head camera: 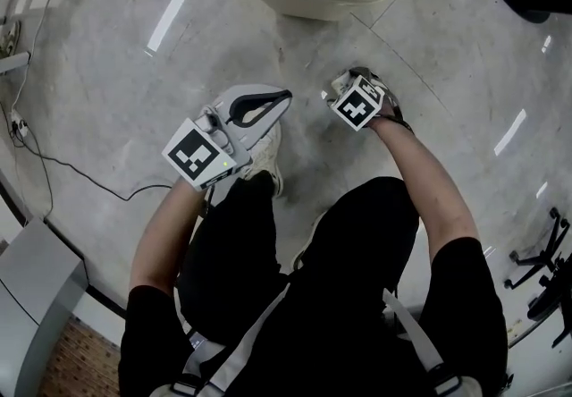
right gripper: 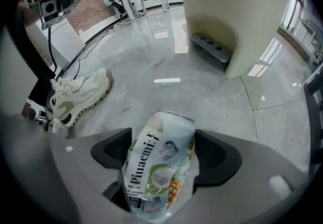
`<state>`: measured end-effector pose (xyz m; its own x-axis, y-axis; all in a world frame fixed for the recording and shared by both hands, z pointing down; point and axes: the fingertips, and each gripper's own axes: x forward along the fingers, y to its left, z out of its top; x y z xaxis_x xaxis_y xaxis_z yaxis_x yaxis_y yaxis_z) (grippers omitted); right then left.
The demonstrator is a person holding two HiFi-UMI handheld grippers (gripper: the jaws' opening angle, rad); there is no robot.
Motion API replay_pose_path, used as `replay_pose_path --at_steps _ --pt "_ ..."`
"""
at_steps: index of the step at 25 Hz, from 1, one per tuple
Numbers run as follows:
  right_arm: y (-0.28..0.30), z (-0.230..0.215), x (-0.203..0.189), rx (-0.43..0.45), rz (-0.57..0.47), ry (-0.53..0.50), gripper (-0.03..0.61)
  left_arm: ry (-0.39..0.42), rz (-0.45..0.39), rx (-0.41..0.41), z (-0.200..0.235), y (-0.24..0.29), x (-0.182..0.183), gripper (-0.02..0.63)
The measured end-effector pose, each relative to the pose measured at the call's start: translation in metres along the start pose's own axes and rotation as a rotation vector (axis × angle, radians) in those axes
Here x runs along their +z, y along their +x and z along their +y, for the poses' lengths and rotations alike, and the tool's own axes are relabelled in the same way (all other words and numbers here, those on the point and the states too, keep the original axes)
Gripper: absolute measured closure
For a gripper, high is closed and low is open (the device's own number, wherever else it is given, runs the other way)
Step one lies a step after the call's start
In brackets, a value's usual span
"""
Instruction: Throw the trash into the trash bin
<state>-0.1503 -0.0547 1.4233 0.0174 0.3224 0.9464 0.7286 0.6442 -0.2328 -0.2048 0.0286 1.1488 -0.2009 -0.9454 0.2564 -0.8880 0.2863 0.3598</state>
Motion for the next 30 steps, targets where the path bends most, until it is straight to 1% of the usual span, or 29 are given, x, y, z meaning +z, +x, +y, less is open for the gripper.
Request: replay_pose_path --at_steps 1,5,8,11,14,17,20,24,26,28,30 --pt "0.002 -0.001 -0.001 -0.007 0.006 -0.013 0.204 -0.002 0.006 0.002 0.002 0.001 -0.002 0.614" --pt "-0.005 -0.002 0.003 0.028 -0.021 0.013 0.221 -0.007 0.003 -0.002 0.008 0.005 0.003 0.614" --pt "-0.019 -0.006 0.005 0.009 -0.07 0.01 0.255 -0.01 -0.006 -0.01 0.01 0.008 0.011 0.614" --pt "-0.042 -0.008 0.012 -0.007 -0.132 0.016 0.256 -0.002 0.013 -0.027 0.013 0.009 0.02 0.614" --pt "-0.079 -0.011 0.022 -0.038 -0.189 0.035 0.258 0.003 0.029 -0.033 0.013 0.004 0.046 0.614" --pt "-0.135 -0.005 0.031 -0.057 -0.231 0.089 0.259 -0.02 0.028 -0.019 0.011 -0.007 0.093 0.614" --pt "-0.206 0.011 0.044 -0.078 -0.276 0.14 0.259 -0.066 0.008 -0.017 0.0 -0.022 0.152 0.614" --pt "-0.317 0.033 0.072 -0.123 -0.341 0.158 0.259 -0.081 -0.02 -0.014 -0.023 -0.044 0.243 0.614" --pt "-0.375 0.042 0.089 -0.148 -0.37 0.165 0.259 -0.083 -0.048 -0.008 -0.037 -0.056 0.292 0.614" --pt "-0.434 0.051 0.108 -0.172 -0.396 0.15 0.259 -0.073 -0.077 -0.008 -0.055 -0.068 0.343 0.614" --pt "-0.494 0.064 0.127 -0.195 -0.428 0.129 0.259 -0.047 -0.09 -0.013 -0.075 -0.082 0.392 0.614"
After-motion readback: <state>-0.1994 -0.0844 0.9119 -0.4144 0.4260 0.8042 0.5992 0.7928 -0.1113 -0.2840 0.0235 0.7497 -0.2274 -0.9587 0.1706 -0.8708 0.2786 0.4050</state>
